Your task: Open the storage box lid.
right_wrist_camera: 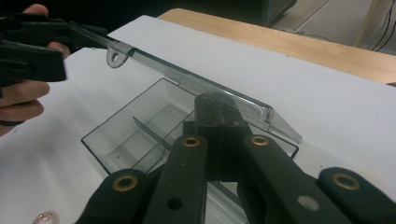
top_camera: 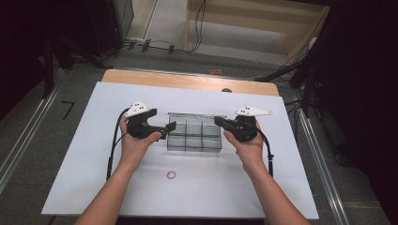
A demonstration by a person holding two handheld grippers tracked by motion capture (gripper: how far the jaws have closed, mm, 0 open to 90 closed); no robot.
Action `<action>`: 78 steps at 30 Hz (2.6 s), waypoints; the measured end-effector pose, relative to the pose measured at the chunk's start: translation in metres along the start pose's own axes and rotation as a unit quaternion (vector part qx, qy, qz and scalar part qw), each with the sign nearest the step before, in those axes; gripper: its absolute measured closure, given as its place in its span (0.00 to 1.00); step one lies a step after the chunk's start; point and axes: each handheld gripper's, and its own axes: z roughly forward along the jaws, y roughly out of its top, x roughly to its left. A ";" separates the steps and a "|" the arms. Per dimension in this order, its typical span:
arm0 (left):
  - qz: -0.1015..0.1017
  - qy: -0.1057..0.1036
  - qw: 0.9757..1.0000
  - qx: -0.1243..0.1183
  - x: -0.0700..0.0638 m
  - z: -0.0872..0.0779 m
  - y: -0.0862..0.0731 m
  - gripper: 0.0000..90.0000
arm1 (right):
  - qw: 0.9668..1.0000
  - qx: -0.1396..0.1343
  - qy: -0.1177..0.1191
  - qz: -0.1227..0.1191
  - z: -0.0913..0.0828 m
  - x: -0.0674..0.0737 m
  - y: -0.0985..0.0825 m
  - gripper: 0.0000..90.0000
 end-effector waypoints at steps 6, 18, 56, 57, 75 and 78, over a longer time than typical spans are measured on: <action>0.001 -0.004 1.000 0.008 0.003 0.013 0.003 0.22 | 1.000 -0.001 -0.002 -0.003 0.001 0.000 0.005 0.98; -0.001 -0.006 1.000 0.001 0.006 0.017 0.005 0.53 | 1.000 -0.008 0.012 -0.007 -0.006 -0.005 0.000 0.94; -0.019 -0.012 1.000 -0.017 0.019 0.028 0.011 0.60 | 0.999 -0.042 0.024 0.010 0.021 -0.050 -0.006 0.38; -0.019 -0.011 1.000 -0.017 0.020 0.028 0.010 0.60 | 0.999 -0.040 0.022 0.008 0.022 -0.051 -0.006 0.42; -0.040 -0.012 0.999 -0.027 0.033 0.041 0.010 0.70 | 0.999 -0.051 0.013 0.011 0.037 -0.065 -0.004 0.75; -0.045 -0.012 0.999 -0.029 0.034 0.043 0.011 0.71 | 0.999 -0.050 0.013 0.015 0.038 -0.067 -0.004 0.77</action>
